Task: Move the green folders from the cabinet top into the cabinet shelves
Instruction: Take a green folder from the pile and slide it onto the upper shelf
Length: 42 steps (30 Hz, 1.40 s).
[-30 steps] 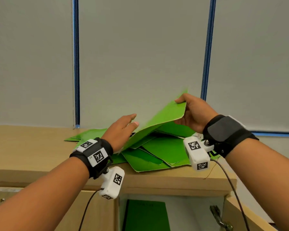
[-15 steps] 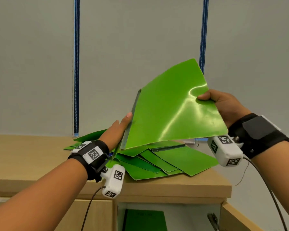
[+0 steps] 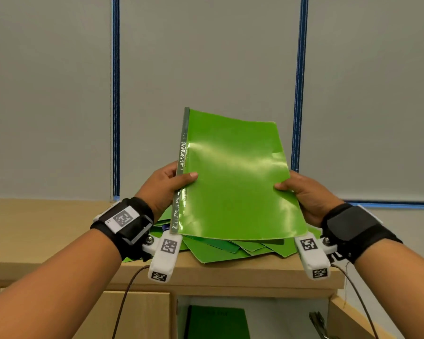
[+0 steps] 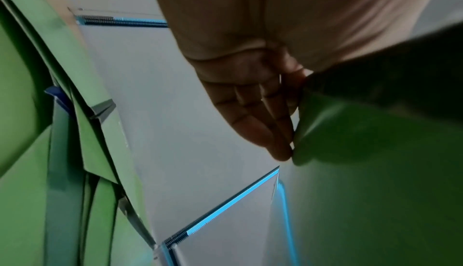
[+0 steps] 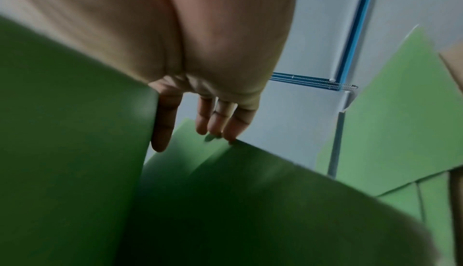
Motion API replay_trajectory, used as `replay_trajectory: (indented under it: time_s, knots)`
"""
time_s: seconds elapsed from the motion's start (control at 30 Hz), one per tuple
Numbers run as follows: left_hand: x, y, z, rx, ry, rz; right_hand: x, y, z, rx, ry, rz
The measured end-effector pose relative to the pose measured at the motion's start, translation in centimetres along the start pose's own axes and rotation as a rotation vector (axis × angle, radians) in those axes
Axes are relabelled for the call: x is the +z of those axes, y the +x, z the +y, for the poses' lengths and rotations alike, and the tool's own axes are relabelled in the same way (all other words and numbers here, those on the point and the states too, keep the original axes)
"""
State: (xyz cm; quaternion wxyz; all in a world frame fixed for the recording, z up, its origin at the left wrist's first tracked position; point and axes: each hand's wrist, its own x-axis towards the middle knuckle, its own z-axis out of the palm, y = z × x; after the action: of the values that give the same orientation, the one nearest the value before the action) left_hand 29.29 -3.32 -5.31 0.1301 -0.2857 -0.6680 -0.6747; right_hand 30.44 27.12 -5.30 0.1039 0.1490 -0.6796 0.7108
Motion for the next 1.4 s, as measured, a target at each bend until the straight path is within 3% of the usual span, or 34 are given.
replay_trajectory:
  time_s: [0.17,0.37,0.5,0.7,0.97,1.17,1.4]
  knots:
    - [-0.3,-0.6,-2.1,0.011,-0.02,0.045,-0.1,0.8,3.5,0.051,0.095,0.075]
    - [-0.6,0.4,-3.7,0.036,0.202,0.148,0.4,1.7,5.2,0.014,0.1,0.094]
    - [-1.2,0.7,-4.5,0.008,0.327,0.076,0.2,2.4,5.5,-0.046,0.079,0.165]
    - [-0.6,-0.2,-6.6,-0.036,0.375,0.094,1.0,1.5,7.0,-0.048,0.054,0.136]
    - [-0.6,-5.9,-11.4,-0.137,0.46,0.034,0.8,-2.9,12.7,0.098,0.101,0.085]
    - [-0.1,-11.6,-15.3,-0.231,0.375,0.043,0.8,-7.1,17.8,0.226,0.18,0.053]
    - [1.0,-18.6,-25.1,-0.474,0.566,0.027,0.6,-11.9,27.7,0.48,0.111,0.065]
